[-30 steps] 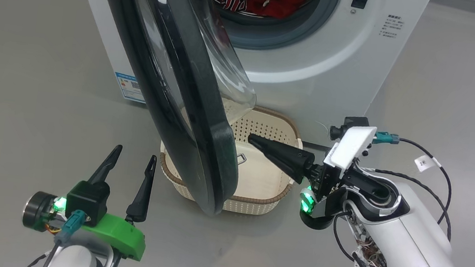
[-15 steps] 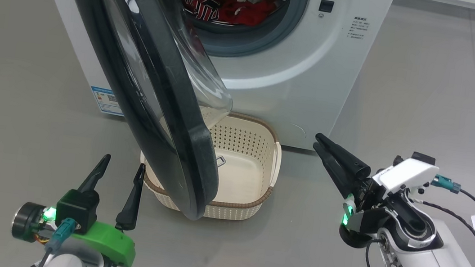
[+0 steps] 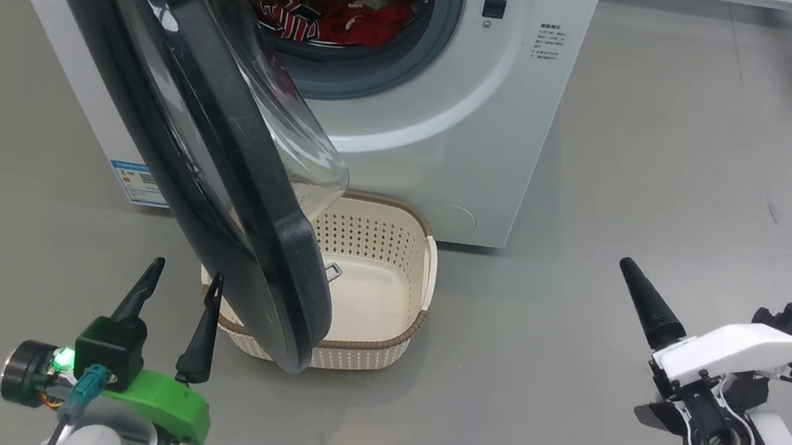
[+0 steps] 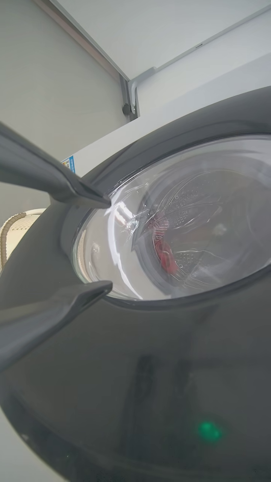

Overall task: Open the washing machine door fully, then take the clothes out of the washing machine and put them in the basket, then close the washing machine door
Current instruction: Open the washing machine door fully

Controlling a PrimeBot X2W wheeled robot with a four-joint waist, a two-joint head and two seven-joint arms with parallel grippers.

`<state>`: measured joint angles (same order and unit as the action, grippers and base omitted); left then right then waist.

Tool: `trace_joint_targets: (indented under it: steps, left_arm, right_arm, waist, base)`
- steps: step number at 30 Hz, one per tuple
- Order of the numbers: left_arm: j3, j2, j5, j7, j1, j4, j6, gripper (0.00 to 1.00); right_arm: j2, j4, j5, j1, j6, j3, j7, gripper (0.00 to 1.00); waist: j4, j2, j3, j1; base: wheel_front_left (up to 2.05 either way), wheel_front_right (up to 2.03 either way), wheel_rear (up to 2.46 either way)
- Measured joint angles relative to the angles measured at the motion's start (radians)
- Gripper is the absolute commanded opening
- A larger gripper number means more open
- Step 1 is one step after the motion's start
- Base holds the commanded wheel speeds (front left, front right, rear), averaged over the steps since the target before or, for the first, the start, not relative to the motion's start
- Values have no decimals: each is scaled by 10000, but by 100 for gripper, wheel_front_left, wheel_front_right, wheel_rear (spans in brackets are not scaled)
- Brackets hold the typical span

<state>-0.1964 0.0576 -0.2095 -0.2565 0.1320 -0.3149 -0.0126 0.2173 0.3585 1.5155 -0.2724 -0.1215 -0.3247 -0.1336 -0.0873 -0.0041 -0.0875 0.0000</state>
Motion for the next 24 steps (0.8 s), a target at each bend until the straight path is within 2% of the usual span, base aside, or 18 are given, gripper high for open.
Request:
trace_joint_targets:
  steps: [7, 11, 14, 20, 24]
  left_arm:
    - [40, 10, 0, 0, -8, 50, 0, 100]
    - [29, 8, 2, 0, -9, 48, 0, 100]
    - [38, 6, 2, 0, -11, 48, 0, 100]
    - [63, 6, 2, 0, -32, 31, 0, 100]
    - [117, 4, 2, 0, -79, 27, 0, 100]
  right_arm:
    - [518, -63, -1902, 566, -2, -56, 1941, 100]
    - [1478, 8, -4100, 656, 105, -146, 3538, 100]
    - [1839, 4, -5256, 662, 550, -249, 4372, 100]
    - [2261, -211, -7256, 803, 1616, -326, 4061, 100]
    - [2261, -780, -8284, 974, 2224, -228, 3967, 100]
  waist:
    - [225, 0, 15, 0]
    - [268, 0, 13, 0]
    - [286, 0, 21, 0]
    - [302, 0, 101, 0]
    - [319, -1, 134, 0]
  base:
    - [0, 0, 0]
    - [0, 0, 0]
    - [0, 0, 0]
    - [0, 0, 0]
    - [0, 0, 0]
